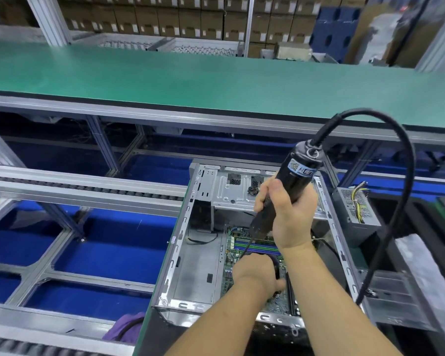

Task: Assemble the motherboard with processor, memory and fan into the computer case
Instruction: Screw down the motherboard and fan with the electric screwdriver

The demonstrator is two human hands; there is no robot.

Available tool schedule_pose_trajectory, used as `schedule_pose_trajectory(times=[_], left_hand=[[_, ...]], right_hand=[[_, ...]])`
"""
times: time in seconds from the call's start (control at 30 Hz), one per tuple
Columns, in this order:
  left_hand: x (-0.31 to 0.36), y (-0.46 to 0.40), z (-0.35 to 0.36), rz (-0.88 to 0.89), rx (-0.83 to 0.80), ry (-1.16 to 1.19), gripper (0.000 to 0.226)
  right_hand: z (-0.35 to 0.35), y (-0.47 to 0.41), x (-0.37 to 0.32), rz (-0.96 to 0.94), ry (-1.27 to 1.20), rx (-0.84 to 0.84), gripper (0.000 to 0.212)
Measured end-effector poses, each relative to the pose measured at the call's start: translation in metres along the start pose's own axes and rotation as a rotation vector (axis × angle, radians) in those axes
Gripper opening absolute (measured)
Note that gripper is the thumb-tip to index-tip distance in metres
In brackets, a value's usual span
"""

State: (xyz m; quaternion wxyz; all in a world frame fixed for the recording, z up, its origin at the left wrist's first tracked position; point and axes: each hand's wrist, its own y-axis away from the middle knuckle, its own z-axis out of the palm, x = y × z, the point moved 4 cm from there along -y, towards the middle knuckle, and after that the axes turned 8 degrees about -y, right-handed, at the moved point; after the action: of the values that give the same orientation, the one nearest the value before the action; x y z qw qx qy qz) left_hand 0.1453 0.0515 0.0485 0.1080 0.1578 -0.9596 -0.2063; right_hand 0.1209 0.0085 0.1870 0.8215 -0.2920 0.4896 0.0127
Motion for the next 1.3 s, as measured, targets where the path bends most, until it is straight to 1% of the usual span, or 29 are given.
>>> schedule_pose_trajectory(times=[0.1, 0.17, 0.23, 0.27, 0.33, 0.43, 0.53, 0.6, 0.7, 0.8, 0.83, 0.87, 0.97, 1.03, 1.1, 1.2, 1.23, 1.3], left_hand=[[-0.001, -0.003, 0.004, -0.035, 0.016, -0.003, 0.039], [-0.001, -0.005, 0.005, -0.040, 0.025, -0.040, 0.045], [-0.002, -0.007, 0.005, -0.041, 0.018, -0.058, 0.047], [-0.002, -0.008, 0.006, -0.042, 0.016, -0.063, 0.048], [-0.002, -0.008, 0.007, -0.044, 0.027, -0.076, 0.049], [-0.003, -0.008, 0.008, -0.043, 0.066, -0.092, 0.051], [-0.005, -0.008, 0.007, -0.066, 0.114, -0.018, 0.049], [-0.008, -0.007, 0.003, -0.100, 0.171, 0.023, 0.041], [-0.012, -0.009, -0.005, -0.138, 0.330, 0.023, 0.035], [-0.013, -0.018, -0.013, -0.088, 0.470, -0.017, 0.027], [-0.013, -0.022, -0.014, -0.051, 0.462, -0.050, 0.029], [-0.012, -0.028, -0.013, -0.008, 0.410, -0.065, 0.033], [-0.009, -0.041, 0.001, 0.121, 0.161, -0.048, 0.041], [-0.010, -0.044, 0.012, 0.132, 0.091, -0.082, 0.043], [-0.012, -0.047, 0.016, 0.105, 0.118, -0.115, 0.045], [-0.006, -0.054, 0.008, 0.080, 0.236, -0.161, 0.054], [-0.004, -0.057, 0.005, 0.081, 0.270, -0.155, 0.055], [-0.003, -0.063, 0.008, 0.079, 0.304, -0.138, 0.055]], right_hand=[[-0.010, -0.007, -0.015, -0.084, -0.079, 0.080, 0.028], [-0.023, -0.015, -0.026, -0.138, -0.049, 0.125, 0.030], [-0.038, -0.020, -0.035, -0.169, -0.013, 0.161, 0.032], [-0.046, -0.021, -0.038, -0.177, -0.002, 0.181, 0.030], [-0.060, -0.019, -0.042, -0.185, 0.010, 0.206, 0.014], [-0.078, -0.013, -0.042, -0.164, 0.026, 0.248, 0.016], [-0.092, -0.008, -0.041, -0.143, 0.045, 0.282, 0.017], [-0.097, -0.006, -0.041, -0.147, 0.060, 0.295, 0.020], [-0.099, -0.006, -0.042, -0.144, 0.064, 0.288, 0.019], [-0.100, -0.006, -0.040, -0.120, 0.044, 0.290, 0.025], [-0.100, -0.006, -0.039, -0.113, 0.036, 0.291, 0.027], [-0.100, -0.006, -0.038, -0.104, 0.032, 0.294, 0.029], [-0.099, -0.005, -0.034, -0.078, 0.035, 0.292, 0.033], [-0.098, -0.005, -0.033, -0.072, 0.035, 0.285, 0.034], [-0.098, -0.005, -0.032, -0.068, 0.040, 0.272, 0.036], [-0.095, -0.006, -0.027, -0.051, 0.061, 0.215, 0.047], [-0.092, -0.006, -0.026, -0.043, 0.068, 0.198, 0.050], [-0.088, -0.006, -0.024, -0.040, 0.083, 0.178, 0.051]])
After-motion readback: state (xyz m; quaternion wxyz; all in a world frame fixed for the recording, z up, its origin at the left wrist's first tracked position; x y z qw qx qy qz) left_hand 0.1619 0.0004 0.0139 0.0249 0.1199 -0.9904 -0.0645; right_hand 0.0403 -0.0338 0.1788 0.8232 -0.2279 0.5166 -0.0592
